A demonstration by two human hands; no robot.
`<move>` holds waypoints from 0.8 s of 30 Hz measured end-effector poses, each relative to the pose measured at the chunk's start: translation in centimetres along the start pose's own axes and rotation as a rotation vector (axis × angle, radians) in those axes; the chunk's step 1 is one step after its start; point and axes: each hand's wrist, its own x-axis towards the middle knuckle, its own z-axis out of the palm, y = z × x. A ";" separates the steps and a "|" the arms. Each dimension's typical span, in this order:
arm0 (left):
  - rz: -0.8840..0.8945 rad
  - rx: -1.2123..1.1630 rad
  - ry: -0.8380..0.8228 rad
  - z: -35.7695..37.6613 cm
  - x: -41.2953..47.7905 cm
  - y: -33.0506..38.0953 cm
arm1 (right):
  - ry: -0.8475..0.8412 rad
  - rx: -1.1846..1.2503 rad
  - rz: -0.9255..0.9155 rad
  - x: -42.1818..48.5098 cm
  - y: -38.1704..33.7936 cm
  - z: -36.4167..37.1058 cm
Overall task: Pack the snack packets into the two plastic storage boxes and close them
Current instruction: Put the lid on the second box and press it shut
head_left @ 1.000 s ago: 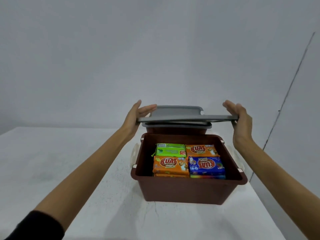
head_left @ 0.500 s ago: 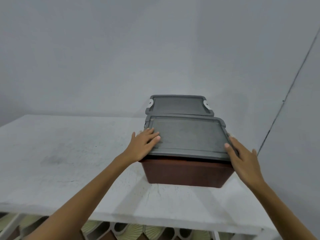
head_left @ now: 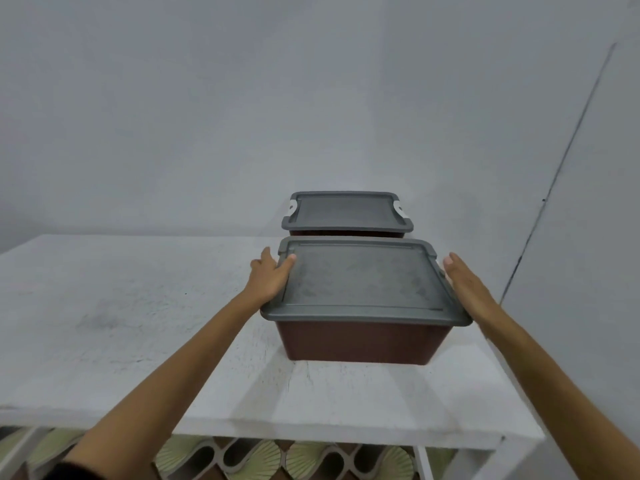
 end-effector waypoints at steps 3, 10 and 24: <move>-0.045 -0.015 -0.052 0.2 0.4 0.0 | -0.019 -0.034 0.035 1.1 -0.1 0.3; 0.144 0.347 0.063 1.9 -0.9 1.4 | 0.010 -0.380 -0.110 0.8 0.2 1.3; 0.195 0.742 -0.161 4.0 0.5 2.4 | -0.118 -0.844 -0.292 1.2 0.2 2.0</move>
